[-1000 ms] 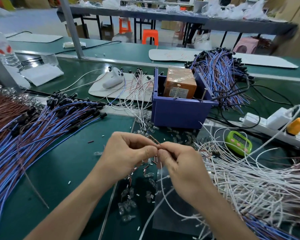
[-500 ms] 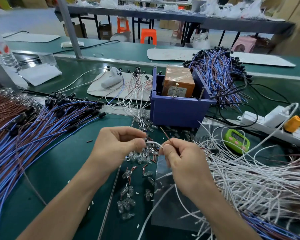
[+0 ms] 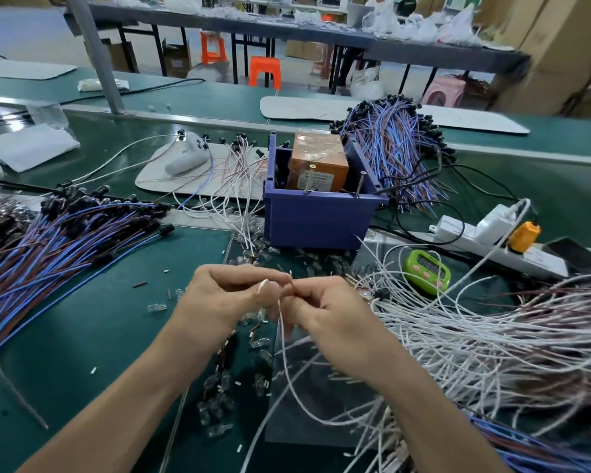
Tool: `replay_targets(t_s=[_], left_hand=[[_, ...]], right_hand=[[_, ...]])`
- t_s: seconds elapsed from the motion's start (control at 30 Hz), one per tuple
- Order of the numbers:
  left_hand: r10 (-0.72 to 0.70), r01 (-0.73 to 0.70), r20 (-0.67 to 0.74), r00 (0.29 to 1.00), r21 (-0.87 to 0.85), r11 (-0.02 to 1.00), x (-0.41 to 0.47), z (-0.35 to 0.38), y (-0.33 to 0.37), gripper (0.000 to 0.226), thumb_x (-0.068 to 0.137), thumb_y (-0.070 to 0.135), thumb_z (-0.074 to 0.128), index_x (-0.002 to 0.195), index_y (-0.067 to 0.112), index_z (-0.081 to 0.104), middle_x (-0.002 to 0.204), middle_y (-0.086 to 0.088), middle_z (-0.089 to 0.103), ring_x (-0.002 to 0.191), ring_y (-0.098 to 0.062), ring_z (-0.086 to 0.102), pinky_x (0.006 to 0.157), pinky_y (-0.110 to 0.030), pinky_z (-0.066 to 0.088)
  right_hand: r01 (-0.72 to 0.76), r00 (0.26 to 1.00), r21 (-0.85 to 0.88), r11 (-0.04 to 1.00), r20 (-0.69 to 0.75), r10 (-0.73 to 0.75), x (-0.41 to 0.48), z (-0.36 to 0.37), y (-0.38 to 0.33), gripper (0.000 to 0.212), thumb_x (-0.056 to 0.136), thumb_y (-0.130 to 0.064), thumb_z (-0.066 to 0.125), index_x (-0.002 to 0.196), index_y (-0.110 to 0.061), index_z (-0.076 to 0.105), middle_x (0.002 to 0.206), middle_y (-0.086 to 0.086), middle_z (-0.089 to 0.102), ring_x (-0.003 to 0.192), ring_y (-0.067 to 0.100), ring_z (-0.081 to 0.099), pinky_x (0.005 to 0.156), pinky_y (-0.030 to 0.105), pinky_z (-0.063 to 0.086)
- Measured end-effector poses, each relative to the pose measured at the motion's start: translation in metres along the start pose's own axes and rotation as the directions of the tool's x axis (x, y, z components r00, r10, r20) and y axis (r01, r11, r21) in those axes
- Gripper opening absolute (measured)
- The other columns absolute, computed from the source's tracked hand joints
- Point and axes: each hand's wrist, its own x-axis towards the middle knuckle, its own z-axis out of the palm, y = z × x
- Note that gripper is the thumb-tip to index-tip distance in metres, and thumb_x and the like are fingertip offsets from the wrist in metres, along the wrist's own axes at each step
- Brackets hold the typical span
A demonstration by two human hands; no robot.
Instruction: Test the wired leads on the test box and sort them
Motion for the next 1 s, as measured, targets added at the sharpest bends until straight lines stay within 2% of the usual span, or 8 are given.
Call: replay_targets(t_s=[0.17, 0.3, 0.37, 0.47, 0.53, 0.67, 0.87, 1.0], left_hand=[[-0.028, 0.028, -0.078, 0.997, 0.008, 1.0, 0.002, -0.002, -0.003, 0.027, 0.068, 0.038, 0.079, 0.087, 0.021, 0.085, 0.078, -0.005, 0.078, 0.07, -0.006, 0.066, 0.068, -0.014, 0.052], [-0.075, 0.073, -0.072, 0.995, -0.027, 0.997, 0.002, 0.002, -0.007, 0.031, 0.063, 0.043, 0.082, 0.088, 0.025, 0.086, 0.076, -0.002, 0.078, 0.067, -0.005, 0.067, 0.065, -0.013, 0.052], [-0.095, 0.093, -0.039, 0.995, -0.044, 0.995, 0.002, 0.002, -0.008, 0.032, 0.064, 0.042, 0.083, 0.089, 0.022, 0.086, 0.076, -0.003, 0.077, 0.064, -0.006, 0.065, 0.064, -0.013, 0.051], [-0.148, 0.148, -0.002, 0.989, -0.055, 0.987, 0.002, 0.002, -0.01, 0.038, 0.065, 0.043, 0.082, 0.093, 0.019, 0.085, 0.074, -0.008, 0.074, 0.067, -0.012, 0.066, 0.065, -0.018, 0.054], [-0.177, 0.177, 0.011, 0.984, -0.071, 0.982, 0.002, 0.004, -0.01, 0.038, 0.066, 0.041, 0.08, 0.094, 0.015, 0.084, 0.075, -0.012, 0.074, 0.067, -0.016, 0.069, 0.065, -0.022, 0.057], [-0.224, 0.223, 0.01, 0.975, -0.126, 0.967, 0.002, 0.006, -0.009, 0.031, 0.07, 0.033, 0.075, 0.09, 0.011, 0.083, 0.079, -0.018, 0.076, 0.061, -0.021, 0.071, 0.057, -0.024, 0.058], [-0.241, 0.233, -0.043, 0.97, -0.14, 0.962, 0.003, 0.0, -0.006, 0.032, 0.07, 0.039, 0.074, 0.091, 0.017, 0.083, 0.077, -0.017, 0.076, 0.056, -0.019, 0.068, 0.051, -0.021, 0.054], [-0.177, 0.164, -0.12, 0.977, -0.111, 0.98, 0.006, -0.004, -0.01, 0.03, 0.075, 0.039, 0.073, 0.093, 0.018, 0.083, 0.061, -0.007, 0.063, 0.049, -0.013, 0.053, 0.048, -0.019, 0.047]], right_hand=[[-0.007, 0.998, -0.051, 0.999, -0.069, 0.004, -0.005, -0.029, -0.01, 0.022, 0.096, -0.018, 0.062, 0.097, -0.033, 0.078, 0.093, -0.014, 0.077, 0.09, 0.019, 0.073, 0.088, 0.047, 0.059], [-0.122, 0.941, -0.28, 0.952, -0.338, 0.021, -0.021, -0.059, -0.008, 0.021, 0.094, -0.018, 0.064, 0.085, -0.031, 0.077, 0.075, -0.018, 0.074, 0.067, 0.003, 0.068, 0.067, 0.027, 0.058], [-0.306, 0.86, -0.405, 0.861, -0.505, 0.068, -0.032, -0.073, -0.003, 0.026, 0.094, -0.033, 0.062, 0.072, -0.025, 0.072, 0.062, -0.009, 0.069, 0.057, 0.01, 0.062, 0.059, 0.032, 0.054], [-0.62, 0.74, -0.472, 0.627, -0.617, 0.266, -0.034, -0.078, 0.002, 0.058, 0.093, -0.069, 0.046, 0.071, -0.017, 0.063, 0.071, 0.001, 0.066, 0.073, 0.027, 0.063, 0.067, 0.038, 0.048], [-0.684, 0.715, -0.538, 0.493, -0.628, 0.308, -0.023, -0.07, 0.005, 0.069, 0.09, -0.081, 0.036, 0.077, -0.016, 0.055, 0.08, 0.001, 0.059, 0.082, 0.028, 0.061, 0.068, 0.038, 0.039], [-0.656, 0.753, -0.611, 0.443, -0.575, 0.32, 0.004, -0.057, 0.011, 0.063, 0.086, -0.08, 0.049, 0.072, -0.018, 0.05, 0.074, -0.001, 0.052, 0.077, 0.025, 0.054, 0.068, 0.035, 0.037], [-0.65, 0.702, -0.403, 0.644, -0.643, 0.306, 0.003, -0.062, 0.018, 0.04, 0.085, -0.051, 0.065, 0.073, -0.012, 0.065, 0.071, 0.001, 0.065, 0.068, 0.024, 0.06, 0.06, 0.031, 0.04], [-0.229, 0.702, 0.274, 0.934, -0.618, 0.353, -0.008, -0.072, 0.009, 0.038, 0.09, -0.03, 0.068, 0.055, -0.016, 0.074, 0.054, 0.006, 0.063, 0.05, 0.016, 0.052, 0.054, 0.035, 0.043]])
